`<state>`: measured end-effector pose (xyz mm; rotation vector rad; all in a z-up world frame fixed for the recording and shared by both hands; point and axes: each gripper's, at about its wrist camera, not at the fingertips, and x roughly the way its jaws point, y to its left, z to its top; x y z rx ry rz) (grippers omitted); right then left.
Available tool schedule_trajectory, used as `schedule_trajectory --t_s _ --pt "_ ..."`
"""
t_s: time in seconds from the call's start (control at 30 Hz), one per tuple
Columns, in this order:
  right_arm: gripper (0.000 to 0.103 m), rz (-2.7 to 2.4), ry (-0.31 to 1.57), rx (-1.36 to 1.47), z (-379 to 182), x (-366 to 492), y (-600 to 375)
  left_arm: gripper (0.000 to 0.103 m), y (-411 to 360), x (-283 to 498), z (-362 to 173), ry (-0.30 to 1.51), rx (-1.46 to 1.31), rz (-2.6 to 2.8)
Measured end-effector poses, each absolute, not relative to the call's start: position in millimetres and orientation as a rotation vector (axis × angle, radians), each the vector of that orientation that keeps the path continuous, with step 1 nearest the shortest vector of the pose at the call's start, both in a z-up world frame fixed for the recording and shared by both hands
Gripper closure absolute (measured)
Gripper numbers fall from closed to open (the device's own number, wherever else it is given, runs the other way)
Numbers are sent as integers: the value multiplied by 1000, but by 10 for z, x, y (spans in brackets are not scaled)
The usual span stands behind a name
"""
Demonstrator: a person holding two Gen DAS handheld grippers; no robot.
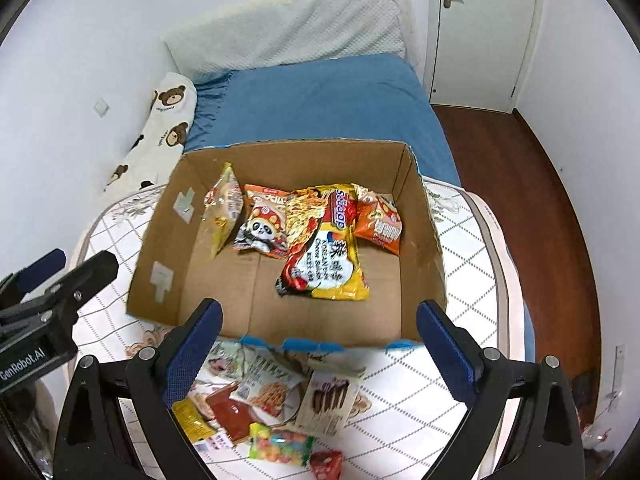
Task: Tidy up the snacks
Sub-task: 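Move both tools out of the box back toward the snack pile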
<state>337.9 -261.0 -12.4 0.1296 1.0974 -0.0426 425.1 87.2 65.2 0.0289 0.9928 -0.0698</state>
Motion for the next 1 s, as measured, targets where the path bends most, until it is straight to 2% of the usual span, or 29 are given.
schedule_trajectory --t_s 0.27,0.63,0.77,0.8,1.0 --pt "4 -26 1157 215 -368 2880 -2559 4 972 3770 371 1044 85 -51" --pt "6 -37 1407 300 -1576 2460 -2564 3 1097 3165 -1265 1411 477 -159" --pt "6 -63 1429 341 -1795 2451 -2645 4 1492 3213 -1585 1572 184 -98" --pt "6 -70 1433 359 -1848 2457 -2671 4 1644 3248 -1626 1603 40 -68" --pt "6 -97 1451 456 -2115 2576 -2764 4 2220 3290 -1906 1664 -580 63"
